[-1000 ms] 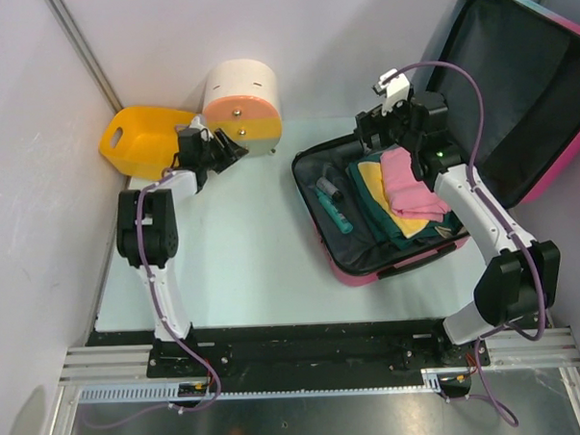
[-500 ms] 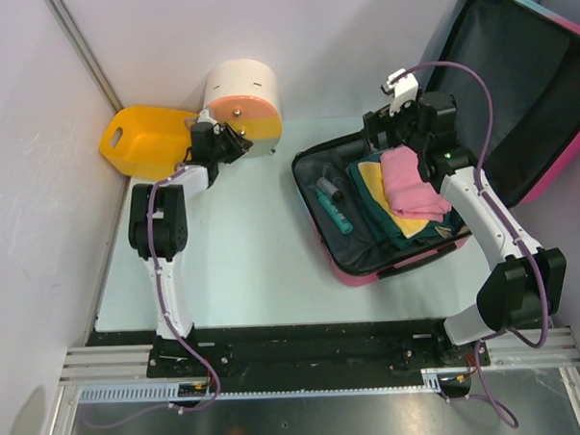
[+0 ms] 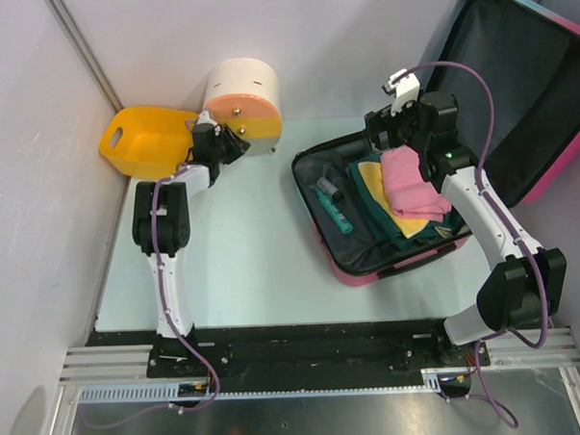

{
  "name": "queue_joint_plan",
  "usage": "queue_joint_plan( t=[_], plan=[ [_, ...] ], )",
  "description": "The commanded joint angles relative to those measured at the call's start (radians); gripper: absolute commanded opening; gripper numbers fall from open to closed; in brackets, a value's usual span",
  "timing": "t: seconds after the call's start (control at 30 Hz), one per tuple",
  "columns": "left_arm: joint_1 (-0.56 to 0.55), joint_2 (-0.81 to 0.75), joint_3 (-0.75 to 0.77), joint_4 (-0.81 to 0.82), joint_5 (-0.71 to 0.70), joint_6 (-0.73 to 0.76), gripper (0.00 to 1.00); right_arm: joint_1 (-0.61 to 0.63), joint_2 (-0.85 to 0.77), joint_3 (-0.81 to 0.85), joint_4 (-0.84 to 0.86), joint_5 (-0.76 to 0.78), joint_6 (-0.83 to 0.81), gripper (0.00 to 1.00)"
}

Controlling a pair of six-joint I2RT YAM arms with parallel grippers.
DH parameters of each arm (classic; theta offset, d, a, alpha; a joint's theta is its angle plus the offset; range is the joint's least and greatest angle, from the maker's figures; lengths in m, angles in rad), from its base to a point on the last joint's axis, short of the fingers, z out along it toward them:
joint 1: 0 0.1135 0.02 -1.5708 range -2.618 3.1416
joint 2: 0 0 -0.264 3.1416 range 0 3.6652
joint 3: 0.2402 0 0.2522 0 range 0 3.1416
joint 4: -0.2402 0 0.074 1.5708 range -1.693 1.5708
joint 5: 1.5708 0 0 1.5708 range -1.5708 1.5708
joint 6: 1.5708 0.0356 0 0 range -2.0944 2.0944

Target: Open, take out, and arrange the luggage

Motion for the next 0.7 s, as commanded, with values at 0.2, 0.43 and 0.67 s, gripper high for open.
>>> queue_joint_plan(
  t=[0.2,0.43,0.67],
  plan=[
    [-0.006,0.066,0.094,0.018,-0.020,0.022,0.44,-0.007,-0.007,0.002,0.025,0.004,0.006,0.98],
    [-0.006,0.078,0.080,0.019,-0.017,0.001,0.43,-0.007,0.001,0.002,0.033,0.004,0.010,0.98],
    [-0.003,0.095,0.074,0.044,-0.002,-0.035,0.40,-0.005,0.003,0.004,0.033,0.003,0.005,0.98]
  ],
)
